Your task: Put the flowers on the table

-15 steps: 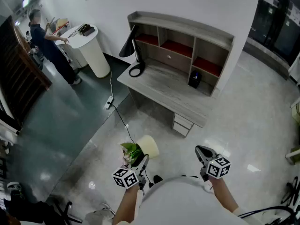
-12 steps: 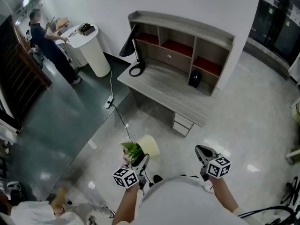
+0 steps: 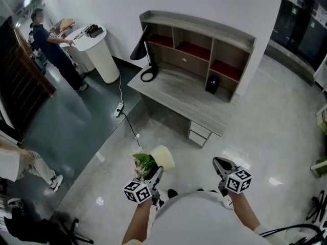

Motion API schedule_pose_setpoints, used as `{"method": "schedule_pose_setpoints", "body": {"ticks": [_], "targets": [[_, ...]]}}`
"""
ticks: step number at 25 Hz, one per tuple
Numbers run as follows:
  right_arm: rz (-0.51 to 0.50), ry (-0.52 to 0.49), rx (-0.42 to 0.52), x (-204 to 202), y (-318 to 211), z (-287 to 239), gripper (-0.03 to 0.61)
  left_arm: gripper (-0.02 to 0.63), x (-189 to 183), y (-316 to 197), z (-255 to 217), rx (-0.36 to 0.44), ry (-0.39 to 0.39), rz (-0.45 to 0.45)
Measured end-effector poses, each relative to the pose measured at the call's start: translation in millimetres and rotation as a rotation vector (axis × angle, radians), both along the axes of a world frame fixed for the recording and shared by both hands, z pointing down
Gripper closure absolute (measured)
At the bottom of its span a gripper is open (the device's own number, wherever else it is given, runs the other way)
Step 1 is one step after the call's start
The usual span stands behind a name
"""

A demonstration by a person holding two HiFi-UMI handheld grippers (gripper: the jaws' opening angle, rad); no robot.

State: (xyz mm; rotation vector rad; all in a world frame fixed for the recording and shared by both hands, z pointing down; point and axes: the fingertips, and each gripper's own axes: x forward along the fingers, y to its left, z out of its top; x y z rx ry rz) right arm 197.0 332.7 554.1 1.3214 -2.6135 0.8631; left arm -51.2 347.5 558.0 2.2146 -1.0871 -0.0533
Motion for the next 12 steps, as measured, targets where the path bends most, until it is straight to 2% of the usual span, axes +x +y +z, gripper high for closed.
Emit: {"method": "schedule_pose_setpoints", "body": {"ticks": [12], "targets": [[0.022,-0.022,-0.016,-28.5,13.4,5.3,0.56,0.558,-24.7,15.2,3.6,-0.006,-0.006,0.023]]}}
